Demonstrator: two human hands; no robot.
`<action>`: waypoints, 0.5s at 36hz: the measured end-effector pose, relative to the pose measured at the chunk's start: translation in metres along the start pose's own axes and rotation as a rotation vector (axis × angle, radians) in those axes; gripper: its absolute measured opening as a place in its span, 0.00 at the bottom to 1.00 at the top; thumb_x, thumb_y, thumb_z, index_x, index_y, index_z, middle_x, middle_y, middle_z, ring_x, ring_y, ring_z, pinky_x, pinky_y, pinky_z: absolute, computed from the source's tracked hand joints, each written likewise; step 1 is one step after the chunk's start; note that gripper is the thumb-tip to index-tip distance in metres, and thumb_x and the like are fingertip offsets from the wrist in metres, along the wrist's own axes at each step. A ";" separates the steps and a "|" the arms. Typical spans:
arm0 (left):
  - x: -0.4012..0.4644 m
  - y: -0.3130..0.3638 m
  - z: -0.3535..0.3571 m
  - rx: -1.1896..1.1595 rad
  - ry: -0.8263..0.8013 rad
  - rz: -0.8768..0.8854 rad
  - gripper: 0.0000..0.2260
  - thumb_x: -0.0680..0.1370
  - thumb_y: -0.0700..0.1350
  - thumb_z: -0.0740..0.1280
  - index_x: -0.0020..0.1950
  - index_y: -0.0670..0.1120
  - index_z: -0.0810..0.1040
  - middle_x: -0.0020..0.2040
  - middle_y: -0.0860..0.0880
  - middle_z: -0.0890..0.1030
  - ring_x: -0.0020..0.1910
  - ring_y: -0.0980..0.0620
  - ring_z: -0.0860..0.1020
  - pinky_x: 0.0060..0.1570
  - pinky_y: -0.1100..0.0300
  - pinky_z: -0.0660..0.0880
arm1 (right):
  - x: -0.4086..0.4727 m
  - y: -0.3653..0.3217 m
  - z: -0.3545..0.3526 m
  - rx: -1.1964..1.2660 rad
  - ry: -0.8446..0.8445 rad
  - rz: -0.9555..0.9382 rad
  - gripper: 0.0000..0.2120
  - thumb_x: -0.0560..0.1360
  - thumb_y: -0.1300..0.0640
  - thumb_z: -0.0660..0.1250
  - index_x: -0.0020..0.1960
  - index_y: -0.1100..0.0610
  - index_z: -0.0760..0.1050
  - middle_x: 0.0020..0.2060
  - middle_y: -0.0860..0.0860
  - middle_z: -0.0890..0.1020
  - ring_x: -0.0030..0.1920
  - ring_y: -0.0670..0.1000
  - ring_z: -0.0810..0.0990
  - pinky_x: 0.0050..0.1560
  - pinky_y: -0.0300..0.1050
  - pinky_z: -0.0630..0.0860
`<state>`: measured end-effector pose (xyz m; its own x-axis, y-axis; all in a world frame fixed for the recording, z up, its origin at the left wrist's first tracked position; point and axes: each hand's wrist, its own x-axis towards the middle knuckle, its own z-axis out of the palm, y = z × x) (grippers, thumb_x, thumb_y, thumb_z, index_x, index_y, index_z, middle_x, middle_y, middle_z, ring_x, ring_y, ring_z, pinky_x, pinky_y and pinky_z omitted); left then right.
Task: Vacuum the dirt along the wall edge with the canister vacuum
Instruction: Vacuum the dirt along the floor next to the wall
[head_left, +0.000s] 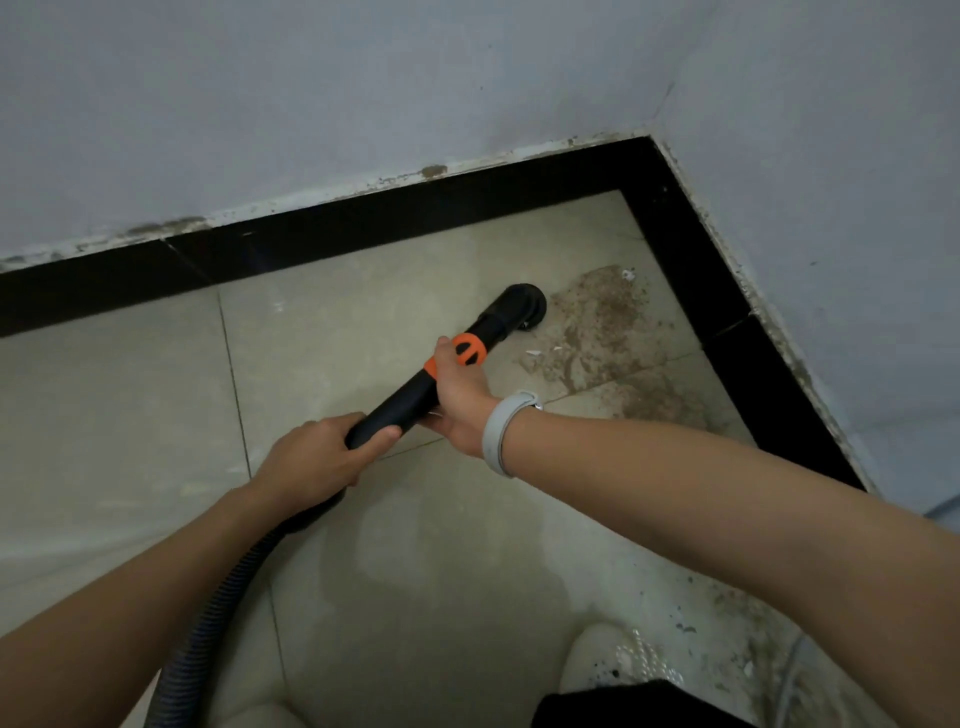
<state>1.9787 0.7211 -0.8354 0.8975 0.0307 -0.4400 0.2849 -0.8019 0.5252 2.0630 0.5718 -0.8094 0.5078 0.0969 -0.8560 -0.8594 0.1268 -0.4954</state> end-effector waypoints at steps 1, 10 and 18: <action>-0.006 -0.003 0.001 0.019 -0.011 -0.010 0.27 0.68 0.74 0.51 0.39 0.53 0.75 0.28 0.54 0.80 0.25 0.58 0.78 0.33 0.59 0.74 | -0.003 0.007 0.002 -0.008 0.003 0.009 0.19 0.81 0.44 0.57 0.62 0.59 0.66 0.59 0.58 0.76 0.58 0.59 0.78 0.44 0.50 0.78; -0.036 -0.011 0.011 0.069 0.013 -0.026 0.32 0.65 0.76 0.46 0.40 0.52 0.73 0.33 0.51 0.81 0.32 0.52 0.79 0.38 0.54 0.76 | -0.016 0.035 0.003 -0.230 0.059 0.012 0.22 0.81 0.40 0.52 0.60 0.57 0.68 0.55 0.55 0.78 0.55 0.55 0.79 0.41 0.43 0.75; -0.053 -0.021 0.016 0.055 -0.011 -0.066 0.28 0.69 0.73 0.48 0.44 0.52 0.73 0.36 0.51 0.81 0.35 0.50 0.80 0.42 0.52 0.78 | -0.027 0.047 0.003 -0.353 -0.029 0.067 0.19 0.81 0.38 0.50 0.54 0.53 0.68 0.52 0.52 0.77 0.48 0.50 0.77 0.40 0.41 0.71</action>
<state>1.9204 0.7267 -0.8346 0.8735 0.0788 -0.4804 0.3244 -0.8301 0.4537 2.0089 0.5777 -0.8095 0.4465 0.1220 -0.8864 -0.8562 -0.2295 -0.4628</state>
